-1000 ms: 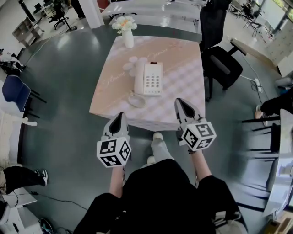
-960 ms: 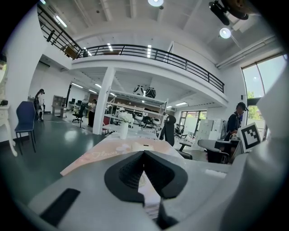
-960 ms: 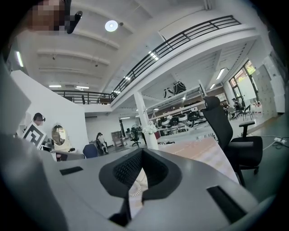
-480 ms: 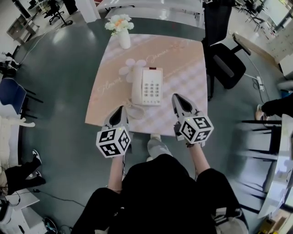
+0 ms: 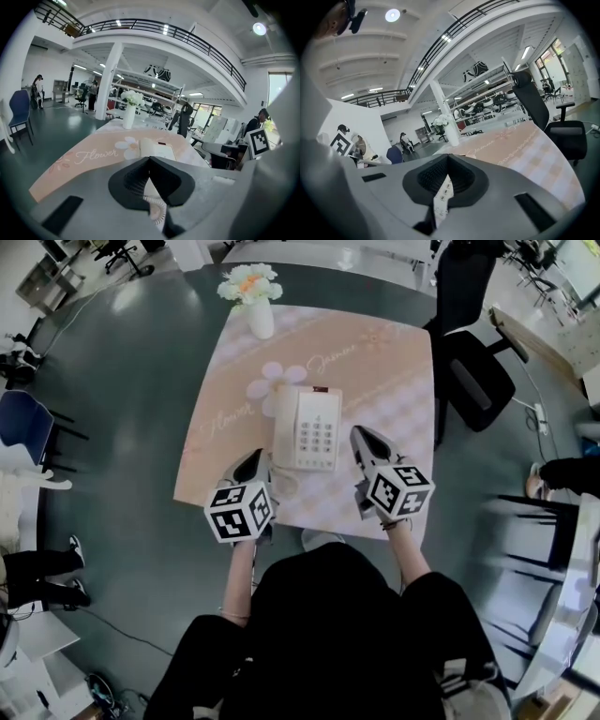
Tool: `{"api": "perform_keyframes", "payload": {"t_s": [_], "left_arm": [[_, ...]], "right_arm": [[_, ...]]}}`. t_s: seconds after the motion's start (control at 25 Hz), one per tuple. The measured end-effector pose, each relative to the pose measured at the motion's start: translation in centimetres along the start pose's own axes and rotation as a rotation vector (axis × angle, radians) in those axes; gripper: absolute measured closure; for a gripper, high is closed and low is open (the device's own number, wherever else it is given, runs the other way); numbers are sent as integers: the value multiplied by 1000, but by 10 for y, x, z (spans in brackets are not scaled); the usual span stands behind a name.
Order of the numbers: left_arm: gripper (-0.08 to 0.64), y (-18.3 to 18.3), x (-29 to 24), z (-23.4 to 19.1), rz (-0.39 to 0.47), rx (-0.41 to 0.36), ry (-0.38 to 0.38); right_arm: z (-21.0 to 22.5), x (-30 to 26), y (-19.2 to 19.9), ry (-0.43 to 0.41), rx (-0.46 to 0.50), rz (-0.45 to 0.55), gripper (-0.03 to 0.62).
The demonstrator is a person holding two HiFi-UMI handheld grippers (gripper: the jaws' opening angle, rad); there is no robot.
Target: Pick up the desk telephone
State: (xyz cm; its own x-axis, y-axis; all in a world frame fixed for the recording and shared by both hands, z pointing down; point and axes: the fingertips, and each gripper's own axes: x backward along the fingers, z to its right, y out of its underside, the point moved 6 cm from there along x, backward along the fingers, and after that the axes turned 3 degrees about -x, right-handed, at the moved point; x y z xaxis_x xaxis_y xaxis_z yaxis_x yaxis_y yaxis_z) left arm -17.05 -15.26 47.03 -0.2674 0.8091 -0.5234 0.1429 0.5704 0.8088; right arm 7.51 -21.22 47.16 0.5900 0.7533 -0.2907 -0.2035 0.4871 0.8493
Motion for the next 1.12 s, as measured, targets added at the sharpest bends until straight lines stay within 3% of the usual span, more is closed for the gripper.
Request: {"api": "perform_keyframes", "payload": {"t_s": [0.2,0.52,0.8,0.96,1.12], "left_arm": [[561,0,-26,-5,-54,54,21],[549,1,-49,-7,-117,31,31],[437,6,-70,-12,-175,32,61],[388,8,-85,-16,-212,24,86],[291,10,-102,-17,-233,53,135]], "right_arm": [[13,-18,9,-12,-59,-45,598],[31,-39,23,-22,-128,-83,598],[44,-57,34,27,-199,-102,591],[51,-67,41,71,-255,-111,526],[59,-75,50,77,-364,-131,465]]}}
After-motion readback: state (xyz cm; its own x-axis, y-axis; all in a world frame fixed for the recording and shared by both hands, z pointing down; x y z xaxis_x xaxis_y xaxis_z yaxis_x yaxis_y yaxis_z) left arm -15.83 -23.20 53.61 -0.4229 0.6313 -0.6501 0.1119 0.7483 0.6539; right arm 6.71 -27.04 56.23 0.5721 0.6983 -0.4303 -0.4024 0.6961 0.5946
